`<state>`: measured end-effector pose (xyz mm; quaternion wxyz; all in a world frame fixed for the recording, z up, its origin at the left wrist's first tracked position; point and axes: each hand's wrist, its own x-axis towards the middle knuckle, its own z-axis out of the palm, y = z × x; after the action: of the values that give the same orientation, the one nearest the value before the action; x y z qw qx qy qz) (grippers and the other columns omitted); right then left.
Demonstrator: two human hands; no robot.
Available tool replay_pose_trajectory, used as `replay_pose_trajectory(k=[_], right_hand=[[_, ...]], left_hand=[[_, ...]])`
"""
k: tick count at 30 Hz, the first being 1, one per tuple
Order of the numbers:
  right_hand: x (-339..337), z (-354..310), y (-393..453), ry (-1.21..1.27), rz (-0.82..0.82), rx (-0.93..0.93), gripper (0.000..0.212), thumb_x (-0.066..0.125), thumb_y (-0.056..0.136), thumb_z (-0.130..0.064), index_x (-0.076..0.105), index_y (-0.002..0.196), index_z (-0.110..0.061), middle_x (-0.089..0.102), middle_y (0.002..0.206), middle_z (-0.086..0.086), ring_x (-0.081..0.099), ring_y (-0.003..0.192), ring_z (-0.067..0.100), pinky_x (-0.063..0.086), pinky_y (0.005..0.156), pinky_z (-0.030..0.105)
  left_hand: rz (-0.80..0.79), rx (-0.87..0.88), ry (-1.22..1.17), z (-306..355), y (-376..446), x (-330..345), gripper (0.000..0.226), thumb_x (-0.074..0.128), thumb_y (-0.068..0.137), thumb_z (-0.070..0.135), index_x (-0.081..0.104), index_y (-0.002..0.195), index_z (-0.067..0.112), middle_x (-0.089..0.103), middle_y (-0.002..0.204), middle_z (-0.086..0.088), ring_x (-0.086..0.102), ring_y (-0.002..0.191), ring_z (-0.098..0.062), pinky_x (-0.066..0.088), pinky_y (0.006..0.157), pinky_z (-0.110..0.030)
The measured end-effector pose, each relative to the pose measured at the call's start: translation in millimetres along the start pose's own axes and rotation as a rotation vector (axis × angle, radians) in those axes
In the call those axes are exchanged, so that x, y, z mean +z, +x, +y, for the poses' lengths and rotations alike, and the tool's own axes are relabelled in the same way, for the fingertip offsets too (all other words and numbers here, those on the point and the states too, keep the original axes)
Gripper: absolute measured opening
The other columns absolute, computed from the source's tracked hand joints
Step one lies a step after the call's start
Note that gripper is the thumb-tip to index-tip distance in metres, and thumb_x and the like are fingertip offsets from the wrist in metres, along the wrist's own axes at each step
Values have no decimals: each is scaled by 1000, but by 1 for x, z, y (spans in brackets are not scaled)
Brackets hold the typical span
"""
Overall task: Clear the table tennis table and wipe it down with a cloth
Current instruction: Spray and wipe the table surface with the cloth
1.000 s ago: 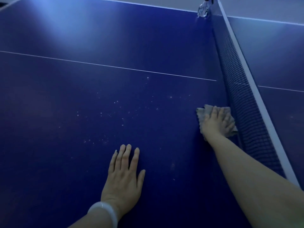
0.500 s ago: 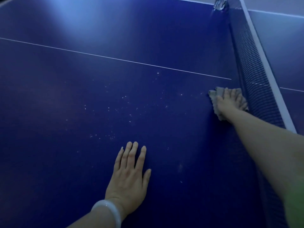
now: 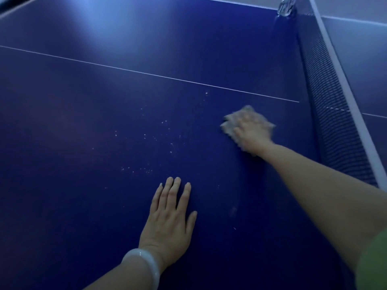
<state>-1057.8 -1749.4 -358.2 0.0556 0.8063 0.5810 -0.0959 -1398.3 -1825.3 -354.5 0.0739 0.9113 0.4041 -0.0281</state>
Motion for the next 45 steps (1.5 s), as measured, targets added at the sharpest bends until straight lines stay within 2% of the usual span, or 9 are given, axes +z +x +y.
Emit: replay_pose_trajectory(k=[5, 9, 12, 15, 22, 25, 29, 36, 45], right_hand=[[0, 57, -31, 198, 0, 748, 68, 32, 101, -40, -7, 155, -27, -11, 163, 6, -11, 148, 36, -7, 116, 60], [1, -43, -24, 138, 83, 345, 58, 26, 103, -32, 4, 156, -23, 0, 164, 7, -5, 150, 32, 2, 118, 59], [13, -125, -48, 108, 51, -16, 61, 22, 104, -40, -6, 155, -26, -18, 162, 2, -22, 147, 26, -11, 117, 56], [19, -109, -74, 131, 42, -166, 58, 18, 104, -43, -5, 155, -30, -19, 162, -3, -23, 147, 20, -15, 118, 48], [15, 26, -117, 317, 70, 694, 62, 22, 103, -41, -7, 156, -26, -13, 163, 5, -12, 149, 29, -4, 118, 57], [31, -34, -131, 143, 116, 412, 63, 22, 103, -37, -8, 155, -18, -10, 163, 12, -12, 149, 35, -1, 118, 58], [45, -76, -162, 93, 93, -21, 56, 10, 102, -45, -12, 152, -31, -22, 159, -4, -26, 146, 19, -18, 117, 47], [54, -15, -233, 223, 146, 671, 57, 11, 103, -45, -6, 155, -29, -8, 164, 2, -7, 150, 24, -4, 120, 51], [67, -114, -260, 188, 198, 617, 56, 3, 102, -41, -2, 155, -27, -11, 163, -3, -14, 149, 16, -10, 121, 45]], left_hand=[[-7, 1, -9, 0, 1, 1, 64, 23, 97, 49, 30, 151, 14, 27, 157, -13, 18, 148, -27, 10, 115, -45], [-12, -1, -16, 0, 1, 3, 66, 17, 98, 51, 22, 154, 16, 18, 160, -10, 7, 150, -25, 5, 117, -44], [-4, -8, -31, 1, 1, 2, 67, 15, 96, 52, 20, 154, 18, 16, 161, -9, 3, 150, -22, 1, 119, -41], [0, -6, -29, 0, 2, 3, 69, 9, 95, 54, 13, 155, 21, 7, 162, -6, -6, 150, -20, -8, 120, -38], [10, -21, -38, 1, 2, 6, 69, 8, 95, 54, 14, 155, 20, 8, 161, -6, -4, 150, -20, -4, 122, -40], [15, -22, -30, 1, 2, 5, 69, 8, 95, 54, 14, 155, 20, 11, 161, -7, -2, 150, -21, -1, 122, -42], [21, -12, -35, 1, 2, 6, 69, 10, 95, 54, 17, 154, 19, 13, 160, -8, 2, 150, -22, 2, 122, -43], [25, -14, -39, 0, 2, 9, 70, 6, 94, 54, 15, 154, 18, 10, 160, -8, -4, 149, -22, -6, 121, -41], [24, -1, -75, -2, 1, 6, 69, 7, 95, 55, 9, 154, 20, 3, 161, -7, -9, 149, -22, -10, 120, -40]])
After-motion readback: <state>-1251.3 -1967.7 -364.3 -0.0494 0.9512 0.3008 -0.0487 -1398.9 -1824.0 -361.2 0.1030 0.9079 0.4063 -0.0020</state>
